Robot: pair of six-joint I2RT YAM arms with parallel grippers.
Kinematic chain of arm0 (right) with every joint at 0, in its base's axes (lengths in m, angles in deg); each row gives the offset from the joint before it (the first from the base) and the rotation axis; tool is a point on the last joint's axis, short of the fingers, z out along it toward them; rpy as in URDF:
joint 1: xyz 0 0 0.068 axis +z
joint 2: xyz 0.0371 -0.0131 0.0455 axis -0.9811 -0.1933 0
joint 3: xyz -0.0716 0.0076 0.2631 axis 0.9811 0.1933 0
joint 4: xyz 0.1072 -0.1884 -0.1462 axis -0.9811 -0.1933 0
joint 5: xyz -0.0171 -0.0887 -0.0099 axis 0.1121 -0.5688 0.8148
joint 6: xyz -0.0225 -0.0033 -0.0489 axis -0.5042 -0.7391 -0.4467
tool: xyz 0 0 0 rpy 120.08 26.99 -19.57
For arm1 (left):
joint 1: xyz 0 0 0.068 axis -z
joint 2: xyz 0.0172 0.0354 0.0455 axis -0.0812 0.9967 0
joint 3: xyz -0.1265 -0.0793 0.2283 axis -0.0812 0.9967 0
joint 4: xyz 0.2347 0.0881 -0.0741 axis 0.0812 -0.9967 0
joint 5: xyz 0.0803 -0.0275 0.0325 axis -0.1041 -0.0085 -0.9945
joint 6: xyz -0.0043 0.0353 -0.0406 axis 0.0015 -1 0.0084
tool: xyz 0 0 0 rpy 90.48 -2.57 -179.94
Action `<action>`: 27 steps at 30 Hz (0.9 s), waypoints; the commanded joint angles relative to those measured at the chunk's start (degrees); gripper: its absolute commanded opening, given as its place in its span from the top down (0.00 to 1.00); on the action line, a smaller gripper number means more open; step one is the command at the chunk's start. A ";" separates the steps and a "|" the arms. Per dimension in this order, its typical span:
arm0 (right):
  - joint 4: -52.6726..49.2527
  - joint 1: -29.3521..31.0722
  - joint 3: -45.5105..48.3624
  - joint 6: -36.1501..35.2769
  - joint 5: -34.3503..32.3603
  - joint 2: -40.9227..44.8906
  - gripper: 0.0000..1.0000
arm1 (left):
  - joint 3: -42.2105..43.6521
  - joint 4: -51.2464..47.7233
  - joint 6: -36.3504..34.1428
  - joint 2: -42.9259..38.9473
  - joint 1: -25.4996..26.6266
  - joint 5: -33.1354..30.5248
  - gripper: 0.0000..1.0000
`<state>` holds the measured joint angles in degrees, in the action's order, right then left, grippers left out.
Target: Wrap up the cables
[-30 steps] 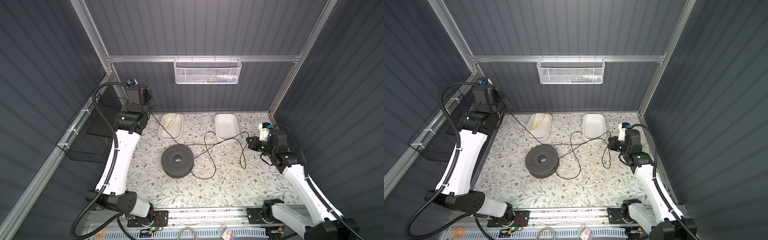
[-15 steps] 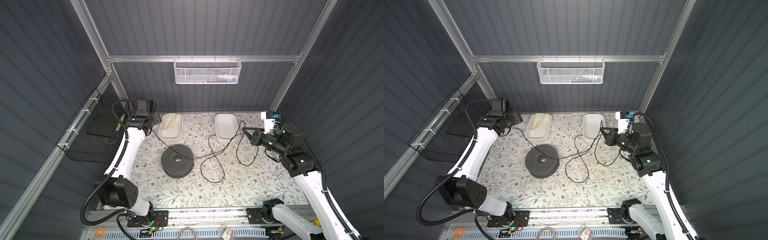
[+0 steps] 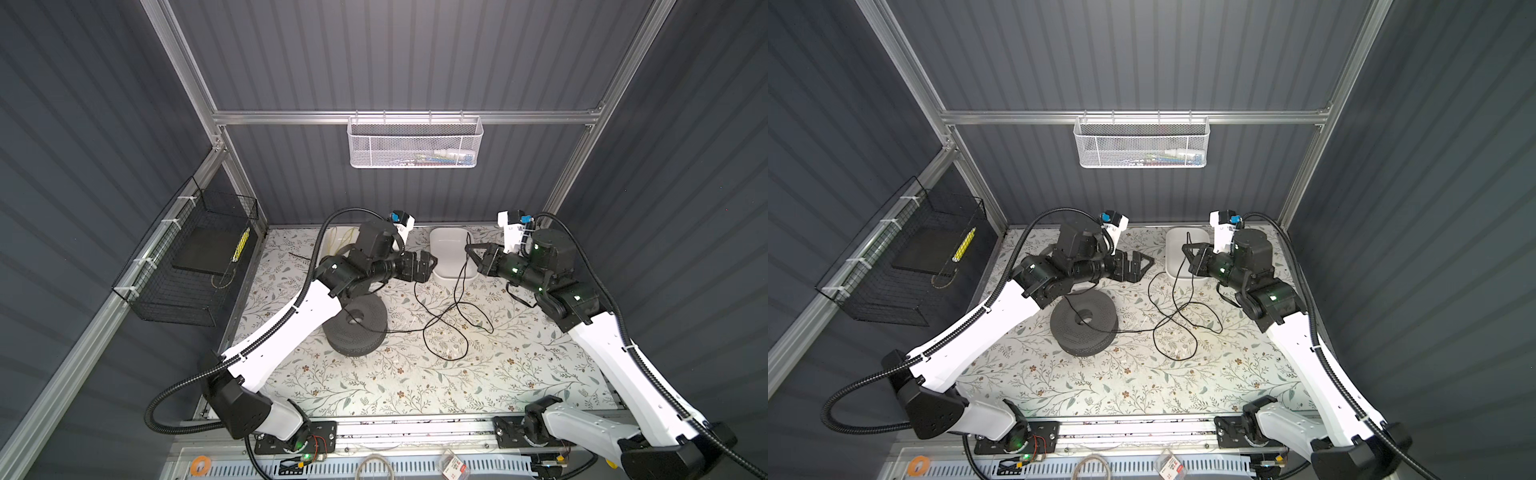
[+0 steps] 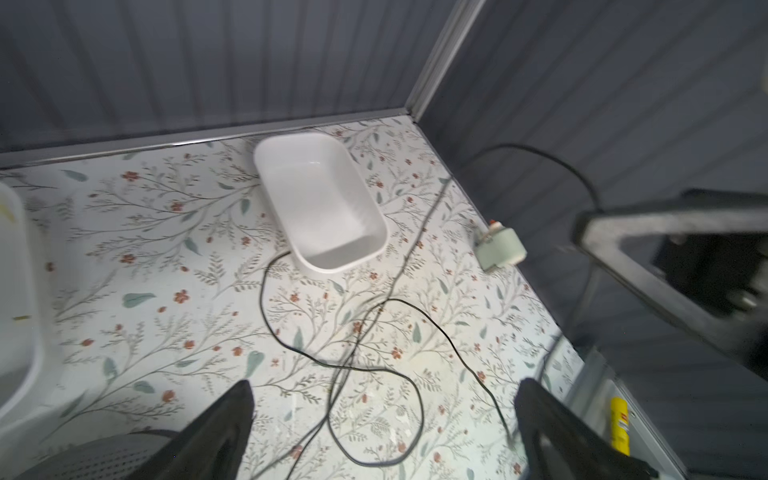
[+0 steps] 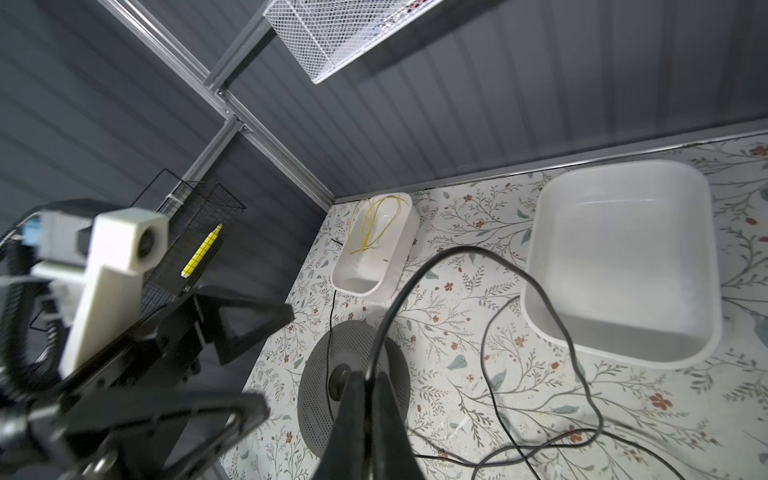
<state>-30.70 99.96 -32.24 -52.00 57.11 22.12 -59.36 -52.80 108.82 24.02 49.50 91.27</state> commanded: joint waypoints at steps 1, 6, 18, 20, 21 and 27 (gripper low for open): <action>3.39 0.41 -1.60 1.93 -1.80 -0.28 1.00 | 2.12 6.18 -0.57 -0.34 2.14 6.18 0.01; 5.42 0.95 -1.60 4.66 0.11 -0.56 1.00 | 4.14 12.90 0.16 4.73 6.27 6.18 0.04; 2.31 1.49 -1.93 2.96 -0.18 -0.57 0.92 | 3.43 19.68 1.34 10.02 7.45 6.70 1.00; -1.03 0.81 -3.51 0.16 -1.89 -0.21 0.57 | 3.49 19.26 1.59 8.75 7.37 2.88 1.00; -2.70 0.06 -3.97 -0.85 -2.90 0.49 0.48 | 3.07 18.54 1.75 8.17 7.22 0.48 1.00; -9.48 -6.82 1.14 -7.86 -7.49 9.72 0.40 | -5.70 13.04 4.58 7.33 1.10 1.00 1.00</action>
<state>-35.20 94.71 -33.11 -54.56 52.49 27.74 -59.57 -37.92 111.53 33.53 53.80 92.87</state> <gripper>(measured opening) 0.601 0.043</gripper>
